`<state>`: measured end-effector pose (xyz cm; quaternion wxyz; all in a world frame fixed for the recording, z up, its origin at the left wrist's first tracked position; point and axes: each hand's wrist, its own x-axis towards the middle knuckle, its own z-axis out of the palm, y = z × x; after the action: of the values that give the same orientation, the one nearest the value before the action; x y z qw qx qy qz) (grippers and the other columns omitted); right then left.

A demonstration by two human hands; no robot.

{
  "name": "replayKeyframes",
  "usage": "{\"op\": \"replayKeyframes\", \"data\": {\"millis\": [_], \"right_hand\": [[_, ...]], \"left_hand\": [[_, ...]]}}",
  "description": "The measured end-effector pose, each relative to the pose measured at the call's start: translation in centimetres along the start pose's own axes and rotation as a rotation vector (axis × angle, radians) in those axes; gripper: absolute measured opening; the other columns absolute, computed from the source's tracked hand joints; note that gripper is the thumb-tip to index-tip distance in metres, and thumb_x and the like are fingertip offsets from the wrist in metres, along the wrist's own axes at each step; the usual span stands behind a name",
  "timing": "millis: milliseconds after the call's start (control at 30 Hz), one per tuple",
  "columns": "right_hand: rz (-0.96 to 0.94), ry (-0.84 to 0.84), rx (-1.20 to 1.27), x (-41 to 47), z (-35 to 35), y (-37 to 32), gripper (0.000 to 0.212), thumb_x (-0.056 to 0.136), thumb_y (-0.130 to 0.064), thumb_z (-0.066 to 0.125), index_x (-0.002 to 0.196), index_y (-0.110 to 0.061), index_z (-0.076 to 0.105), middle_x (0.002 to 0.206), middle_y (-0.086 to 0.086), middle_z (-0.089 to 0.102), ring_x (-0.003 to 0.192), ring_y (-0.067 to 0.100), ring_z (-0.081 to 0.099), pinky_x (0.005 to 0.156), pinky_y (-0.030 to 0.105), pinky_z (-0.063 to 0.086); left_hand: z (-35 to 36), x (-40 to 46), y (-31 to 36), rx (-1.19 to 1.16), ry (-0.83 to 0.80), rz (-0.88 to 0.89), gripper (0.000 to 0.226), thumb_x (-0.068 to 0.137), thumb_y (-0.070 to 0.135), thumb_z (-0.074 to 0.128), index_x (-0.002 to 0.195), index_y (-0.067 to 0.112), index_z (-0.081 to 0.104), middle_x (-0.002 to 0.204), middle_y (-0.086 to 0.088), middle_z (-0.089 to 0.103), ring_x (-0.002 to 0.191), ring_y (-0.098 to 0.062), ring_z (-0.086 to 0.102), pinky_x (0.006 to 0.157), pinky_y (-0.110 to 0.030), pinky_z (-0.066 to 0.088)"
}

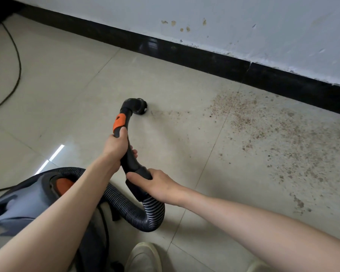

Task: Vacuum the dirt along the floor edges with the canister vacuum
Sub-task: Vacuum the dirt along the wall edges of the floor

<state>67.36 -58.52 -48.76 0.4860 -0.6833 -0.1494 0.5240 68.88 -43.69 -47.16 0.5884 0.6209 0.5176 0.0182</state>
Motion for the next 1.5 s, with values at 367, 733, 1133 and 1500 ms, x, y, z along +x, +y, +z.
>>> {"op": "replayKeyframes", "data": {"millis": [367, 733, 1133, 1500], "right_hand": [[0.018, -0.006, 0.026, -2.5, 0.1, 2.0, 0.035, 0.09, -0.058, 0.056, 0.078, -0.026, 0.055, 0.086, -0.001, 0.063, 0.084, 0.017, 0.06, 0.082, 0.032, 0.048], [0.035, 0.121, 0.065, -2.9, 0.3, 2.8, 0.044, 0.086, -0.06, 0.057, 0.087, -0.017, 0.051, 0.076, -0.005, 0.055, 0.068, 0.011, 0.052, 0.062, 0.024, 0.039], [0.076, 0.26, 0.015, -2.5, -0.5, 2.2, 0.06, 0.083, -0.065, 0.057, 0.111, -0.013, 0.053, 0.099, 0.002, 0.065, 0.084, 0.013, 0.062, 0.065, 0.025, 0.045], [0.046, -0.019, -0.229, -1.3, 1.3, -0.8, 0.051, 0.085, -0.063, 0.06, 0.097, -0.014, 0.057, 0.102, 0.01, 0.067, 0.095, 0.025, 0.065, 0.075, 0.031, 0.049]], "left_hand": [[2.3, -2.3, -1.0, 0.054, -0.233, 0.016, 0.027, 0.099, 0.035, 0.042, 0.089, 0.01, 0.04, 0.069, -0.01, 0.045, 0.046, -0.02, 0.05, 0.042, -0.026, 0.048], [4.4, -1.8, -0.7, 0.135, -0.406, 0.03, 0.031, 0.099, 0.041, 0.042, 0.102, 0.01, 0.043, 0.07, -0.01, 0.048, 0.044, -0.017, 0.051, 0.045, -0.029, 0.048], [5.2, -0.9, -0.2, 0.026, -0.461, 0.025, 0.034, 0.098, 0.041, 0.045, 0.109, 0.009, 0.043, 0.069, -0.009, 0.048, 0.043, -0.017, 0.052, 0.045, -0.027, 0.049], [-0.7, 0.1, -0.7, 0.19, 0.043, 0.055, 0.033, 0.095, 0.036, 0.04, 0.107, 0.006, 0.036, 0.076, -0.011, 0.044, 0.044, -0.025, 0.05, 0.039, -0.025, 0.045]]}}
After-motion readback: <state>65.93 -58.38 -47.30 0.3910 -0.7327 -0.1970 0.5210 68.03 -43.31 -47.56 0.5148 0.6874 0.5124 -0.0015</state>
